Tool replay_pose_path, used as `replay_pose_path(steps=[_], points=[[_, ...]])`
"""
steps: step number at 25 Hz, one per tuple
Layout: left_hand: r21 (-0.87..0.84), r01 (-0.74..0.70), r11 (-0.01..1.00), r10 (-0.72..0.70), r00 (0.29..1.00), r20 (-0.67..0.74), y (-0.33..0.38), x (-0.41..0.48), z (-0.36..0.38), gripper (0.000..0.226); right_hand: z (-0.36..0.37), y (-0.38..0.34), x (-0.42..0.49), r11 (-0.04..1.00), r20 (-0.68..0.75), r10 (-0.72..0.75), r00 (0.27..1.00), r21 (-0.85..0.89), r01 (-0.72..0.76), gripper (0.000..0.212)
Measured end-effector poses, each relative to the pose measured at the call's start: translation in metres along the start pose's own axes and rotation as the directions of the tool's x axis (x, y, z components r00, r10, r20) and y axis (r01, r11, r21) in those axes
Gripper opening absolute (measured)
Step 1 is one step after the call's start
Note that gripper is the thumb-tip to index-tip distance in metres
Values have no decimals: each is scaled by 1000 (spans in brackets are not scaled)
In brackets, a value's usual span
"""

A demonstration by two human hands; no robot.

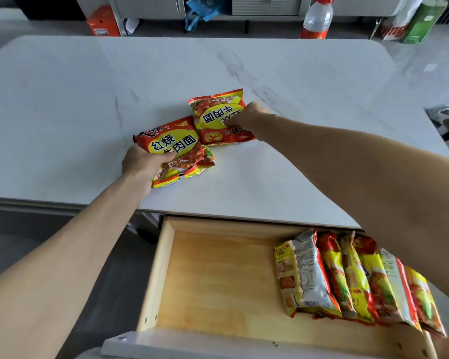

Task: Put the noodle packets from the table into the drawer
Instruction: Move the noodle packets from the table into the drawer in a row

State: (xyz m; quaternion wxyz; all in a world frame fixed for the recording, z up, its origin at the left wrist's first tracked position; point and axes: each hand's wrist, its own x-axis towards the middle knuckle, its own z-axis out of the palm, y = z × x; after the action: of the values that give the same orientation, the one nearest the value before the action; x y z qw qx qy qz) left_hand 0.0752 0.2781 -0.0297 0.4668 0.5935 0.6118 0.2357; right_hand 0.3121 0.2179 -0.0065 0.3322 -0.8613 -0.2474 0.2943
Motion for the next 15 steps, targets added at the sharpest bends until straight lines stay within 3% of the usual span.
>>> replay_pose_path(steps=[5,7,9,11,15], points=[[-197,69,978,-58,996,60,5,-13,-4,37,-19,20,-14,945,38,91,995,311,-99,36],[-243,72,967,-62,997,47,6,-27,-5,49,-31,35,-31,903,100,100,990,408,-132,27],[-239,59,969,-57,998,15,9,-48,-8,60,-48,56,-56,847,185,100,978,499,-181,38],[-186,2,983,-6,1000,-24,16,-71,-14,58,-68,83,-86,828,222,121,968,515,-221,49],[-156,-107,982,105,994,-26,32,-114,-19,53,-100,149,-155,849,338,127,933,449,-278,46]])
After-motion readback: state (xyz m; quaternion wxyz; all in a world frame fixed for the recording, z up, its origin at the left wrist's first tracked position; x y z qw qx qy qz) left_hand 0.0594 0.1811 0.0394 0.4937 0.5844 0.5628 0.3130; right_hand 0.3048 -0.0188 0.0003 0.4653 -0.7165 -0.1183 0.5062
